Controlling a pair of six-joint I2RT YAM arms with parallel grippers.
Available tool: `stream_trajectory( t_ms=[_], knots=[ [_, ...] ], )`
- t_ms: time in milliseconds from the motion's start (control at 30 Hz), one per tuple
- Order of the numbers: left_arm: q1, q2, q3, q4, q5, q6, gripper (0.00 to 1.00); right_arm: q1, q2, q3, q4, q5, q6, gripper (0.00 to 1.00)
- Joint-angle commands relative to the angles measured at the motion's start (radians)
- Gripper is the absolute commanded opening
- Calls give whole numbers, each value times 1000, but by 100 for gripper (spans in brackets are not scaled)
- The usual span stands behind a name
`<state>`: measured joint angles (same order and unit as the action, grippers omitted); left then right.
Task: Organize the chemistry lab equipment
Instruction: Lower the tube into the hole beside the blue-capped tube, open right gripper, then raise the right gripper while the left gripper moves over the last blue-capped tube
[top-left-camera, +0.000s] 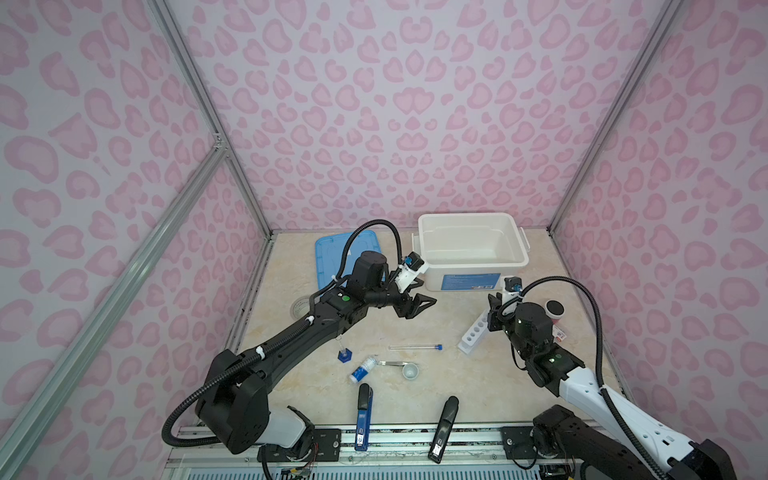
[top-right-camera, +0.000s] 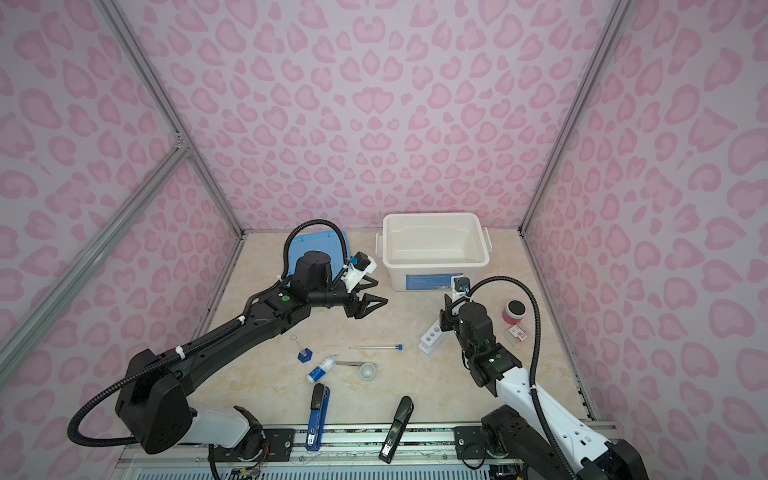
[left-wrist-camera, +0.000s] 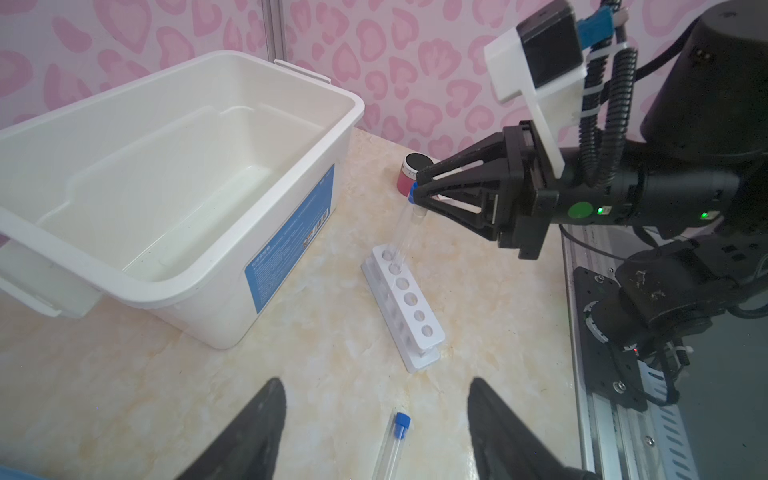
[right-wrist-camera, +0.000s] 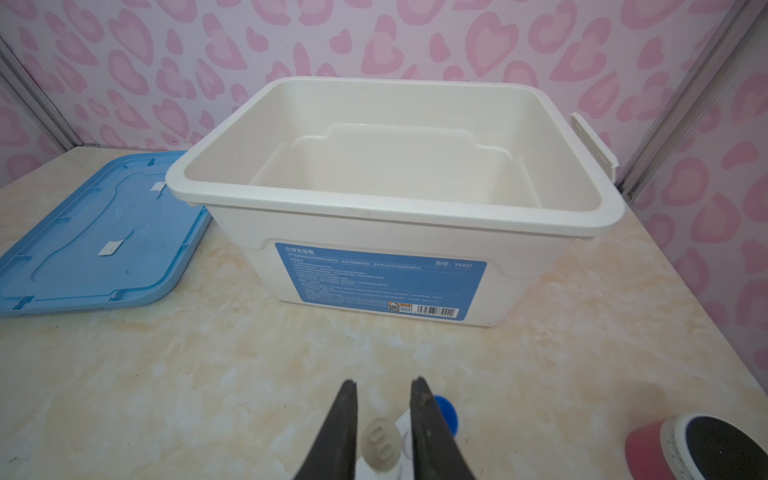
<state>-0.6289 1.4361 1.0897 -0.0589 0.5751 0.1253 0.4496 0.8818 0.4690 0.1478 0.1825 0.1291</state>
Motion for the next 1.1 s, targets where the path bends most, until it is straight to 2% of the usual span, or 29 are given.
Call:
stream_trajectory(
  t_ms=[0,333,567,767,900,1067],
  knots=[
    [3,-4,1,-36,0,31,72,-2,-22,24,-71,-31,3,24],
    [5,0,-26,-75,-18,56,71,-39,-80,82,-144,-104,23,24],
    [3,51,-37,-90,-27,63,70,-107,-118,140,-209,-218,48,25],
    [-31,106,-22,-200,-144,138,67,-138,-142,158,-235,-242,59,24],
    [-49,135,-25,-222,-157,144,67,-147,-152,155,-234,-252,67,24],
    [-98,191,-10,-314,-247,202,67,-156,-162,147,-228,-250,75,24]
  ],
)
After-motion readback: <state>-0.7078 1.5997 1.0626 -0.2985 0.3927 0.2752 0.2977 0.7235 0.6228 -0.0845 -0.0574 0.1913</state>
